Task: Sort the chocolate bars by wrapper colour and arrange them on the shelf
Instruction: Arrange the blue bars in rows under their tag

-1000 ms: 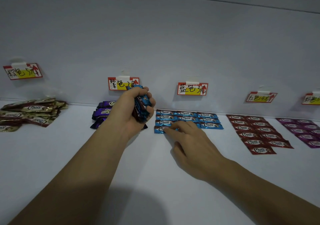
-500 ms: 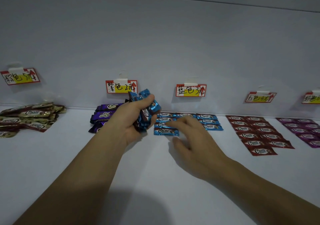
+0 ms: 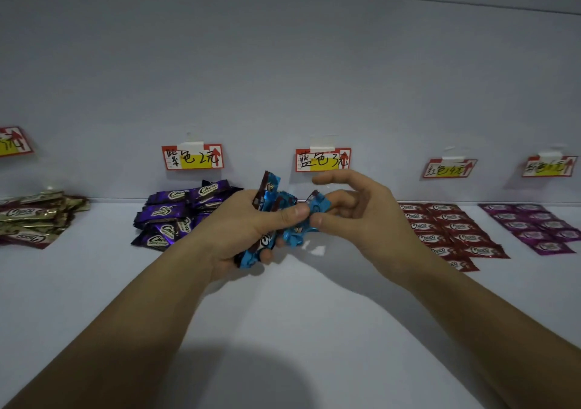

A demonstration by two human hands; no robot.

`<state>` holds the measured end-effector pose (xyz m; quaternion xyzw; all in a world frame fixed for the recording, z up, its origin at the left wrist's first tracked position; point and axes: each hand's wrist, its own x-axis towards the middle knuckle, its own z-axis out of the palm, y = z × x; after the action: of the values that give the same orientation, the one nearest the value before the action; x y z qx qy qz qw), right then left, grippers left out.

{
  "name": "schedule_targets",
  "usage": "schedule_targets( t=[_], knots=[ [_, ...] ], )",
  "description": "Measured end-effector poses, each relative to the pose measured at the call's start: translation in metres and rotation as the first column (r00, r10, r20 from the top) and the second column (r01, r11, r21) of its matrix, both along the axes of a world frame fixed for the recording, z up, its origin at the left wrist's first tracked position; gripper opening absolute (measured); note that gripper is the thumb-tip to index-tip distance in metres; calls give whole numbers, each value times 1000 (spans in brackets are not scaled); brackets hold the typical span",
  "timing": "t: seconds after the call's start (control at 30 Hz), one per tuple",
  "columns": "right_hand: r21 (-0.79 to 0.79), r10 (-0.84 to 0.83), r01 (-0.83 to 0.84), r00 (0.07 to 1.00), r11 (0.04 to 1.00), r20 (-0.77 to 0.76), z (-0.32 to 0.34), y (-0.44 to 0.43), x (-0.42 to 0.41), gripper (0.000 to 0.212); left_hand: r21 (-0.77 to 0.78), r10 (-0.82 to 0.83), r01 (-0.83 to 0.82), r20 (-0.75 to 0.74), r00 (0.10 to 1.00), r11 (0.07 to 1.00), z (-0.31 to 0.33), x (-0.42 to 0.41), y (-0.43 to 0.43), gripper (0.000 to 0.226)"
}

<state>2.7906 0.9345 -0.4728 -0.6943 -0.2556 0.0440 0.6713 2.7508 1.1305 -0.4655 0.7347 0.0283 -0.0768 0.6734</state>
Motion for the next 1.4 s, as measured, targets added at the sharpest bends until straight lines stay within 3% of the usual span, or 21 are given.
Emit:
schedule_targets(
  t=[0.1,0.17,0.23,0.3,0.37,0.43,0.63,0.83,1.4],
  knots=[
    [-45,-124,129,987,991,107,6,-5,4,30,328,59,-114,172,983,938,-7,4,2,31],
    [-179,-152,218,933,959,325,7,-13,8,30,618,6,-241,356,935,748,-16,9,5,20],
    [-418,-27,314,824,853,565,11,-19,12,27,747,-108,-297,440,891,595,-22,12,7,18],
    [-625,167,390,744,676,646,8,-19,14,25,805,-218,-282,445,869,521,-27,15,10,18],
    [-658,244,440,687,611,685,-4,-19,12,20,836,-284,-276,442,851,474,-31,18,12,18],
    [-622,243,469,641,627,728,-25,-21,11,17,844,-311,-277,445,840,459,-33,19,14,22],
    [-626,204,457,682,632,703,-52,-20,9,17,881,-360,-252,404,841,401,-33,19,13,21],
    [-582,57,522,713,623,699,-57,-22,-1,16,911,-376,-190,331,866,366,-37,18,11,23],
    [-621,103,492,728,611,678,-59,-20,1,25,913,-388,-156,308,869,377,-35,17,11,29]
  ],
)
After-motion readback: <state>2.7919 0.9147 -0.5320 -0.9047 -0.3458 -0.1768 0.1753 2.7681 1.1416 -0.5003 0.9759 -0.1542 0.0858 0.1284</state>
